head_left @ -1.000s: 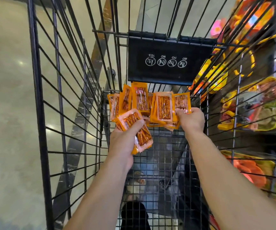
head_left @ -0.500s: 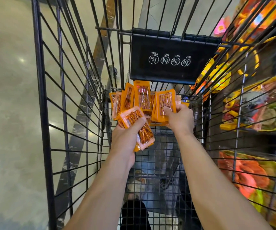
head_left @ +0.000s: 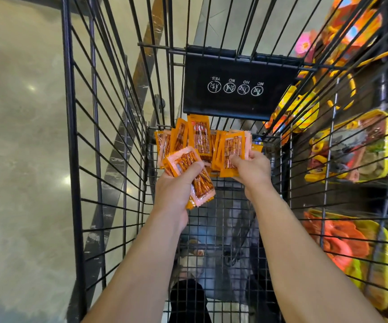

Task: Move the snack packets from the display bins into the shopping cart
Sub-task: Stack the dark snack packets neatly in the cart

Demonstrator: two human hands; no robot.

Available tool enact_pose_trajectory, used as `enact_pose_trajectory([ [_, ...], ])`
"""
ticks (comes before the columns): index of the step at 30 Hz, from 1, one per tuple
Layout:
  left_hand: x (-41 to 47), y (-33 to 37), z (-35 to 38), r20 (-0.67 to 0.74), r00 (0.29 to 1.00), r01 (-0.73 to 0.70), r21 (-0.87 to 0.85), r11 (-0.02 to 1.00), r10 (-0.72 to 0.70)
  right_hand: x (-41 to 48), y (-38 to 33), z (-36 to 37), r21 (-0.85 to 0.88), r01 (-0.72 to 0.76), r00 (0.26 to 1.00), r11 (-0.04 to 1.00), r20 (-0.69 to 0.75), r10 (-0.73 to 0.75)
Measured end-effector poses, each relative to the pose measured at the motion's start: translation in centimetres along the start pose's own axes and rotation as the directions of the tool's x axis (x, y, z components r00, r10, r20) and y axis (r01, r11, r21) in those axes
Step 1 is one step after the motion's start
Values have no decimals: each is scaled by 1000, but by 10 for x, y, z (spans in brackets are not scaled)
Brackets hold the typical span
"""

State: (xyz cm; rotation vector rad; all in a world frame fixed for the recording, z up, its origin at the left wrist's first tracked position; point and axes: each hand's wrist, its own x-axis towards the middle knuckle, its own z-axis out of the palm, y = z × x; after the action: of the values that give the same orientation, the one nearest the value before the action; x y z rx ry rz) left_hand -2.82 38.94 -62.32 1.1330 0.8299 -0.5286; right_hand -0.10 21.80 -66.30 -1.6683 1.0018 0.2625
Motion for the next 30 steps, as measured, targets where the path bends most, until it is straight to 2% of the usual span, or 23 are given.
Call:
enact_pose_trajectory([
  [3,-13,9,-1,10,1000,-1,40,999,0,-23,-2,-20,122,-34,995,992,102,22],
  [6,-36,25,-2,29,1000,-8,87,996,5,-58,-6,-45,232,-44,989,972,146,10],
  [11,-104,60,-3,127,991,-68,201,977,43,-145,-24,-91,367,-3,994,930,100,-37],
  [15,-168,89,-9,271,960,-141,241,960,73,-236,-45,-117,454,95,994,886,-1,-106],
  [22,-279,135,-30,509,858,-267,317,910,74,-410,-76,-144,420,338,934,842,-259,-246],
  [25,-323,150,-27,607,790,-343,319,883,88,-473,-84,-161,419,437,881,796,-379,-284],
  [30,-412,161,-6,775,631,-429,322,844,25,-569,-83,-196,405,552,778,729,-564,-276],
])
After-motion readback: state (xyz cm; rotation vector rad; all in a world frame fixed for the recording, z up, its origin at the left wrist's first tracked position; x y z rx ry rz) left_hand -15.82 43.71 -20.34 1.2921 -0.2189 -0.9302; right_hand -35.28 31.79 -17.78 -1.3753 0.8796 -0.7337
